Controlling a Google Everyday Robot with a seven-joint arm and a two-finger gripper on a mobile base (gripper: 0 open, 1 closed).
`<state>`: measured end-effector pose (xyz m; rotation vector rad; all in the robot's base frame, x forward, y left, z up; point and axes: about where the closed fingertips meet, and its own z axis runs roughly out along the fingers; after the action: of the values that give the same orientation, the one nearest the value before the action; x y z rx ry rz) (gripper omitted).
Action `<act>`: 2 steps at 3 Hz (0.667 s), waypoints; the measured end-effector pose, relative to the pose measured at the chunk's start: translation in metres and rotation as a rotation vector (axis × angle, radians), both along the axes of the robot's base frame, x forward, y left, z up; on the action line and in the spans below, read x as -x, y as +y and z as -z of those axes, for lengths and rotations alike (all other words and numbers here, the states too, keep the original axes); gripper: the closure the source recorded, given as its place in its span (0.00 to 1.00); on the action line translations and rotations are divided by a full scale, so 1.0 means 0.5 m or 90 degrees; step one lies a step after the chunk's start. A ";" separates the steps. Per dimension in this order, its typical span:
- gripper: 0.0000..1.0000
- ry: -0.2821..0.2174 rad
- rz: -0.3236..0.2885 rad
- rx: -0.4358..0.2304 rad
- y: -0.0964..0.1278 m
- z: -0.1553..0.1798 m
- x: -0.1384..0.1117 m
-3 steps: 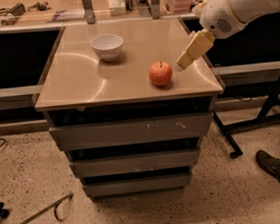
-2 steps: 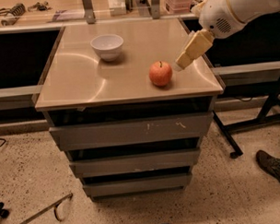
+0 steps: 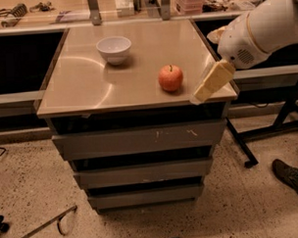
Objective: Open top drawer
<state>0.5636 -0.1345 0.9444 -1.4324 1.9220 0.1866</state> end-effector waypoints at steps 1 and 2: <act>0.00 0.038 -0.026 0.006 0.005 0.077 0.074; 0.00 0.071 -0.072 -0.002 0.018 0.178 0.118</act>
Offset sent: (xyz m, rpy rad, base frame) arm -0.0846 0.0117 -0.1547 0.0207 0.1764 0.2083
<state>0.5046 -0.1254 0.8555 -1.5588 1.9296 0.3292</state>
